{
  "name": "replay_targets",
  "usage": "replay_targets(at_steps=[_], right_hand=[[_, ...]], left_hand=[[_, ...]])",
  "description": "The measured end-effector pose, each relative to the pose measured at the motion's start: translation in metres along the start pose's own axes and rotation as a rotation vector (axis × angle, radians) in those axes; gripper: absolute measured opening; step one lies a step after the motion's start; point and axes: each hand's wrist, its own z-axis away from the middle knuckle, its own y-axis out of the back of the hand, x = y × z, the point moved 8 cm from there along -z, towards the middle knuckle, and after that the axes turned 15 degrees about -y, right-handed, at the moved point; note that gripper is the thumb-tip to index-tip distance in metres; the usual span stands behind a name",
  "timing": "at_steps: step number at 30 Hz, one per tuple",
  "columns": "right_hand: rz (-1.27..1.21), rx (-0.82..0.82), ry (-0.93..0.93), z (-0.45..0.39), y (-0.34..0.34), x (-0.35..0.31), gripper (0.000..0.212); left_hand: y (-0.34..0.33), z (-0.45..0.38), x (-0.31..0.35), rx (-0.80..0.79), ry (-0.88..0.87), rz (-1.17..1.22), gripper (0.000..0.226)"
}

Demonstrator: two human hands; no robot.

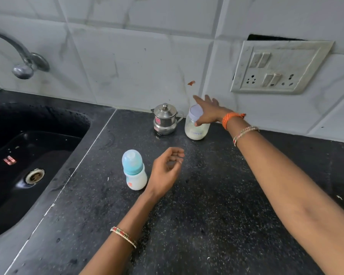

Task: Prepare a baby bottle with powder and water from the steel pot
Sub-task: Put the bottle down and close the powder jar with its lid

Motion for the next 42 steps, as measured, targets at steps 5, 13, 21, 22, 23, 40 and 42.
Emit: replay_targets(at_steps=[5, 13, 21, 22, 23, 40, 42], right_hand=[[-0.678, 0.254, 0.21, 0.114, -0.042, -0.015, 0.058], [-0.837, -0.023, 0.182, 0.173, -0.174, -0.096, 0.059], [-0.808, 0.099, 0.001, 0.159, -0.157, 0.027, 0.056], [-0.825, 0.055, -0.015, 0.155, -0.155, 0.04, 0.06], [-0.87, -0.011, -0.017, 0.154, -0.152, 0.047, 0.065], [-0.829, 0.225, -0.195, 0.191, -0.15, 0.045, 0.094], [-0.823, 0.212, -0.198, 0.189, -0.149, 0.036, 0.088]], left_hand=[[0.057, 0.071, 0.011, 0.476, -0.081, -0.063, 0.02], [0.125, 0.119, 0.008, 0.769, -0.02, -0.132, 0.018], [0.1, 0.115, -0.005, 0.393, 0.095, -0.226, 0.02], [0.092, 0.112, -0.004, 0.329, 0.096, -0.245, 0.019], [0.084, 0.109, -0.002, 0.266, 0.095, -0.263, 0.018], [0.07, 0.121, 0.019, -0.071, 0.12, -0.391, 0.017], [0.076, 0.127, 0.022, -0.072, 0.126, -0.394, 0.018]])
